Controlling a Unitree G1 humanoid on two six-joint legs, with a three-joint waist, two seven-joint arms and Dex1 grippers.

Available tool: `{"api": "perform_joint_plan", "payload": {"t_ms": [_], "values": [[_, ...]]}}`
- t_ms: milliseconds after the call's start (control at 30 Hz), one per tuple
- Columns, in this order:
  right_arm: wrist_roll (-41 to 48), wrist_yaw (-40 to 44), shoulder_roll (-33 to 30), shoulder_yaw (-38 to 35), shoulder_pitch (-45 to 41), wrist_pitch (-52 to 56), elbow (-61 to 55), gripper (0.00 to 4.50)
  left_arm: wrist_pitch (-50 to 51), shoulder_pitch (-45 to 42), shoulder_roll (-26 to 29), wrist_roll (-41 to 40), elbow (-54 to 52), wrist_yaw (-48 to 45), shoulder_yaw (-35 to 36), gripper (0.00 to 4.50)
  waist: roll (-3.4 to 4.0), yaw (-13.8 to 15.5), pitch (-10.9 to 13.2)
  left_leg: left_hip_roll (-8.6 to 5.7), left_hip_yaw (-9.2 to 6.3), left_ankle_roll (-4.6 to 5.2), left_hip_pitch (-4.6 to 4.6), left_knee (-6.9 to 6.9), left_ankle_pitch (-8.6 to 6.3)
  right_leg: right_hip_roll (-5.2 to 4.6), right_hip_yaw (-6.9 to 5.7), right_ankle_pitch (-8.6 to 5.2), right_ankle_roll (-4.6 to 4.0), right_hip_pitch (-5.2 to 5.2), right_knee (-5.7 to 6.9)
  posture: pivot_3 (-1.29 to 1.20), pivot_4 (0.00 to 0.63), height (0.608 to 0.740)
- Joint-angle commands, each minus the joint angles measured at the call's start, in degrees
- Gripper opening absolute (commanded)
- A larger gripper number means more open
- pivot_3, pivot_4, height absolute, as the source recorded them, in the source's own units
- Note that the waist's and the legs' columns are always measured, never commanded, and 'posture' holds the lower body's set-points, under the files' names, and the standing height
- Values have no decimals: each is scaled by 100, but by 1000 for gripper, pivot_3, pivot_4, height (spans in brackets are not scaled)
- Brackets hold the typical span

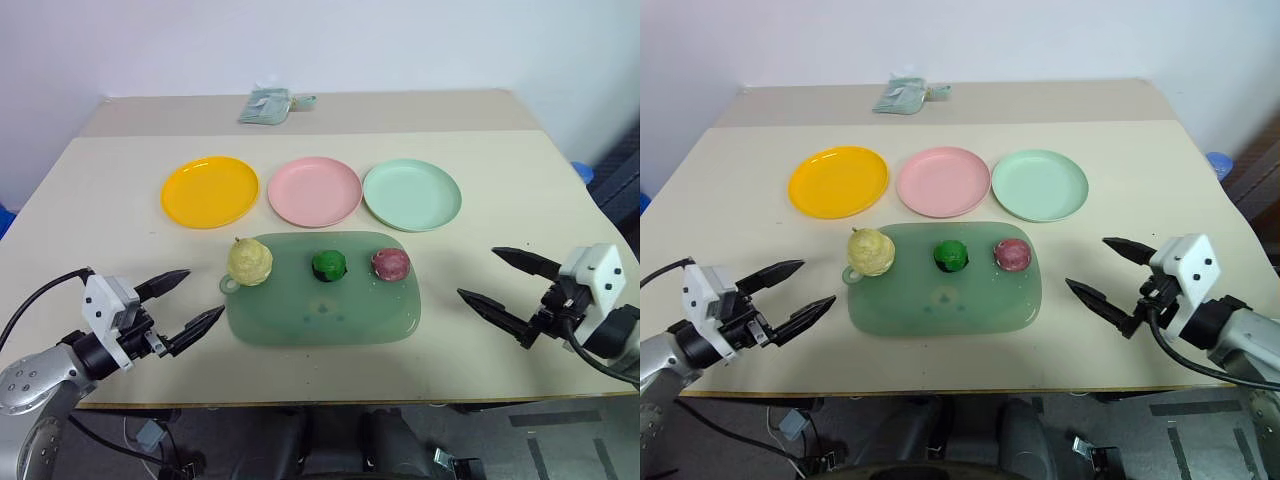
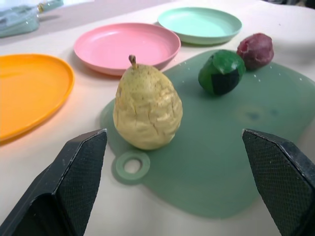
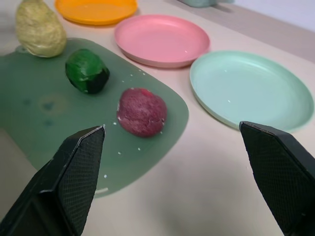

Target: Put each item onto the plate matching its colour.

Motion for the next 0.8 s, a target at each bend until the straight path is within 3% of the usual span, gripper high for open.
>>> {"api": "perform_joint_plan", "payload": {"t_ms": [33, 333, 800], "values": [[53, 320, -18, 442, -520, -338, -22, 4457, 108, -230, -234, 110, -278, 545, -164, 4500, 0, -5, 0, 0, 0, 0, 0, 1, 0, 0, 0, 0, 0, 0, 1, 0, 150, 740], [59, 1056, 212, 1732, -2188, -684, 617, 4457, 610, -1061, -1035, 583, -371, 1897, -1071, 4500, -9, 13, 5, -1, -1, 1, 1, 8, 2, 2, -7, 13, 20, -8, 1, 0, 150, 740], [-198, 1135, 370, 2274, -2889, -742, 928, 4457, 668, -1818, -1640, 1738, 485, 2698, -2153, 4500, -9, 10, 5, -1, -1, 9, 1, 6, 9, 3, -6, 19, 26, -4, 8, 0, 150, 740]]}}
